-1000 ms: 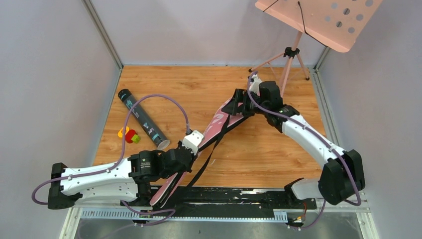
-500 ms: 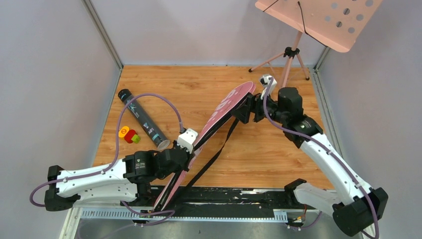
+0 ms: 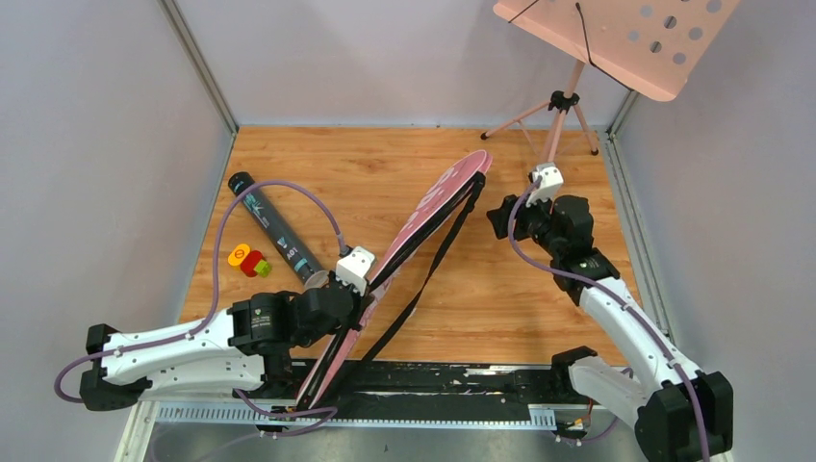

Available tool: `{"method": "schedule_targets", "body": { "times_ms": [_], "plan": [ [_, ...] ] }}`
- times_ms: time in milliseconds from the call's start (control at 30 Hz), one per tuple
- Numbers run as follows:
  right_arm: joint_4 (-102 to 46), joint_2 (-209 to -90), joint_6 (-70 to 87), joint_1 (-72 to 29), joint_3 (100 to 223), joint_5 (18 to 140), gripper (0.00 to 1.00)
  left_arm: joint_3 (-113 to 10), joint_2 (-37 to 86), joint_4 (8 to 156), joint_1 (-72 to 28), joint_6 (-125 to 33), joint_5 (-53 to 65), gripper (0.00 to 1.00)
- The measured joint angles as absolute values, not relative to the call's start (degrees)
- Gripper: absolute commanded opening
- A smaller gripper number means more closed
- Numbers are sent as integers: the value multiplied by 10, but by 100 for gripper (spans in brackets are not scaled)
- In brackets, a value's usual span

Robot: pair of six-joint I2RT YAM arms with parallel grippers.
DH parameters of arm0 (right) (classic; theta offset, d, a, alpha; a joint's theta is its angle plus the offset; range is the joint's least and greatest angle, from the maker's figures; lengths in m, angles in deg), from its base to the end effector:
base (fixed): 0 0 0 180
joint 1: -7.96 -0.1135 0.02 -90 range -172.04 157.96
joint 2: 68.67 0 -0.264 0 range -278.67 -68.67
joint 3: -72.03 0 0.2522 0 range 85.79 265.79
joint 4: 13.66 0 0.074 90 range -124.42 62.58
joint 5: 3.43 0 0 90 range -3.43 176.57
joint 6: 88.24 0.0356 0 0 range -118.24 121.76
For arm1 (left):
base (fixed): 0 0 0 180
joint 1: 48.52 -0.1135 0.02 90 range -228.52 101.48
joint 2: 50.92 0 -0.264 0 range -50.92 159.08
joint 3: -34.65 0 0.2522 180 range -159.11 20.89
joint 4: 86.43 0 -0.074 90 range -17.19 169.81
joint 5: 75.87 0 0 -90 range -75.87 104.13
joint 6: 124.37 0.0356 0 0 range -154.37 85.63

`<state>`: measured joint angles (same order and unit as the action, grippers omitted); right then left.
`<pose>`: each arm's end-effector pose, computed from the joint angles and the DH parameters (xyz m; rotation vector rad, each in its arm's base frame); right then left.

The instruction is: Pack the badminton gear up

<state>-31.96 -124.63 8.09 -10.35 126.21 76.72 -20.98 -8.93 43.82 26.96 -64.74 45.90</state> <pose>0.2134 0.0770 0.2870 -0.3185 1.9159 0.4524 0.0565 -0.1435 0.2881 0.5282 2.0685 -0.4944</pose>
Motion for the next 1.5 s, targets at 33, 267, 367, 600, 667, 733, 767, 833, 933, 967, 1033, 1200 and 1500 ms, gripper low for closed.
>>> {"method": "schedule_targets", "body": {
  "times_ms": [33,267,367,600,667,733,767,833,933,967,1033,1200,1500],
  "plan": [
    [-299,-1247,73,-95,1253,763,60,-210,-90,438,270,-647,459,0],
    [-104,-1211,-57,-70,1119,706,54,-210,-91,437,270,-647,454,0],
    [-27,-1220,-116,-62,1070,678,53,-210,-94,435,270,-647,448,0],
    [120,-1305,-197,-56,1068,645,50,-210,-95,435,270,-645,437,0],
    [139,-1331,-209,-56,1070,638,50,-210,-95,435,270,-645,435,0],
    [154,-1348,-220,-56,1074,633,49,-210,-95,435,270,-645,433,0],
    [162,-1354,-225,-56,1076,630,48,-210,-95,435,270,-645,431,0],
    [178,-1363,-233,-56,1081,629,47,-210,-95,435,270,-645,429,0],
    [195,-1375,-242,-56,1092,626,47,-210,-95,435,270,-644,425,0],
    [201,-1381,-245,-56,1097,624,47,-210,-95,435,270,-644,424,0],
    [208,-1391,-253,-56,1105,624,47,-210,-95,436,270,-643,421,0],
    [214,-1412,-265,-56,1110,623,45,-210,-94,436,270,-643,413,0],
    [270,-1449,-266,-56,1115,620,26,-210,-93,436,270,-643,412,0]
  ]
}}
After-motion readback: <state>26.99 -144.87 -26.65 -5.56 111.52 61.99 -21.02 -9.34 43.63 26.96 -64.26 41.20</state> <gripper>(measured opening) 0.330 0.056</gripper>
